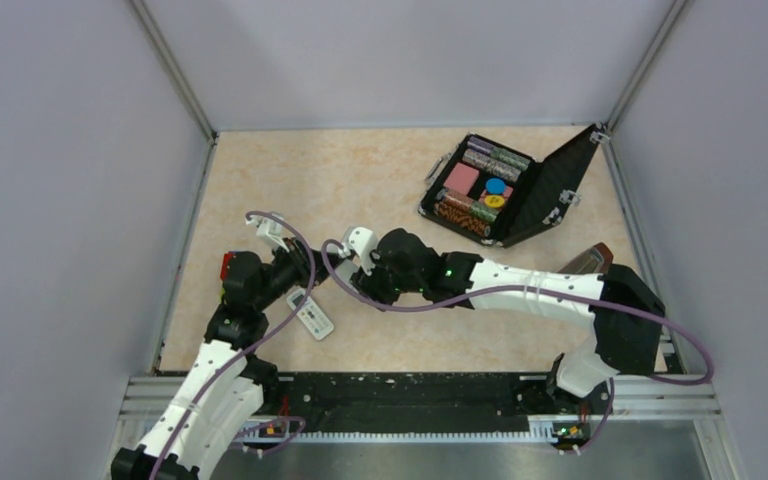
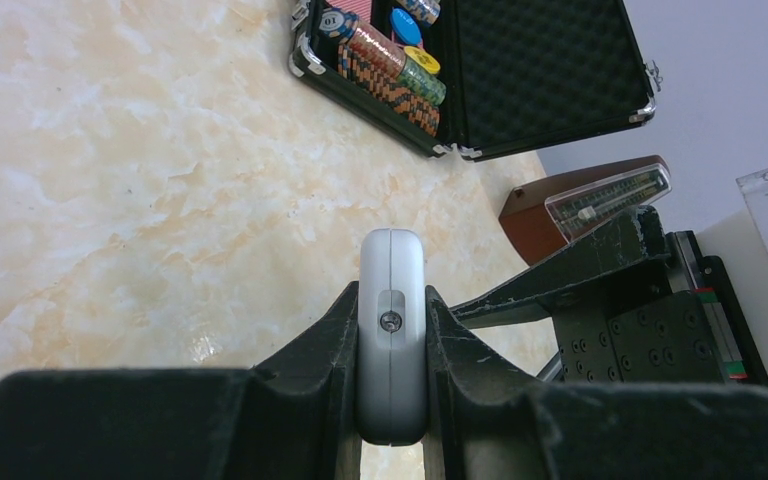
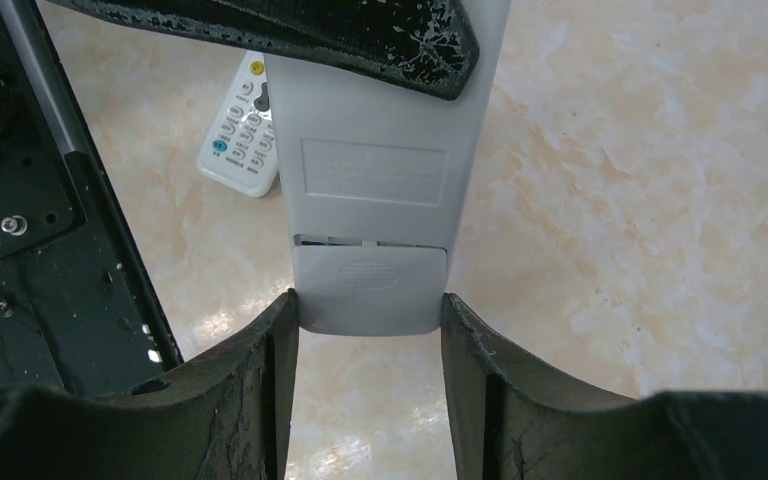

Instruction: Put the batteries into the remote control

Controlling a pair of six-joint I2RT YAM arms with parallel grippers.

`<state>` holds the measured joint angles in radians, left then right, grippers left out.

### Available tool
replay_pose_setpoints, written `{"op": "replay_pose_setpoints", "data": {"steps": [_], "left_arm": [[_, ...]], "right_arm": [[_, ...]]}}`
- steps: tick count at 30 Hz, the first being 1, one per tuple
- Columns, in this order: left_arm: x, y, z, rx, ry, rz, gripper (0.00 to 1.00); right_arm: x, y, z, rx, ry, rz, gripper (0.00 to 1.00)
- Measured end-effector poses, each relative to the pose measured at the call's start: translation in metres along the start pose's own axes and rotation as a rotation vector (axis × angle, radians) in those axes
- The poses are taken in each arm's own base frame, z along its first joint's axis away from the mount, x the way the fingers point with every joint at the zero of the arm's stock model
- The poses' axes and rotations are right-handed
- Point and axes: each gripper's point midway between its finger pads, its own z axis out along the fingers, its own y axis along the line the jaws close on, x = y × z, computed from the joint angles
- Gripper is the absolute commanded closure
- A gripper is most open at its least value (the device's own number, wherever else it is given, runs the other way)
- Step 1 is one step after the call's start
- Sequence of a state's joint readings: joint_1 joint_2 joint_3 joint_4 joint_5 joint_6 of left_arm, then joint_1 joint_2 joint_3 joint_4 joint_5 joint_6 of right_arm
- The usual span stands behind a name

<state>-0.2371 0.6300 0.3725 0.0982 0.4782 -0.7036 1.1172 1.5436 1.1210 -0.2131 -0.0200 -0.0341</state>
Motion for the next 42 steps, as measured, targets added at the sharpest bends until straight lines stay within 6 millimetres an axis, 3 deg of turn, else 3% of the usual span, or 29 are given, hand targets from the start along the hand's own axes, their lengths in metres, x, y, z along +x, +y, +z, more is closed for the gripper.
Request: {"op": "replay_pose_setpoints", "data": {"steps": [22,36,42], "left_arm": [[-0.001,0.005,0.001,-0.029,0.003,-0.012,1.0],[0.001,0.003,0.0,-0.052,0.016,-0.194,1.0],[-0.001,-0.003,-0.001,-0.049,0.008,-0.308,1.0]], "right_arm": [[-0.002,-0.003,0.012,0.041,0.082,0.051,0.6],[-0.005,0.002,-0.001,0.026,0.195,0.104,0.55],[-0.011,0.004,-0.015,0.02,0.257,0.116,0.45]]}}
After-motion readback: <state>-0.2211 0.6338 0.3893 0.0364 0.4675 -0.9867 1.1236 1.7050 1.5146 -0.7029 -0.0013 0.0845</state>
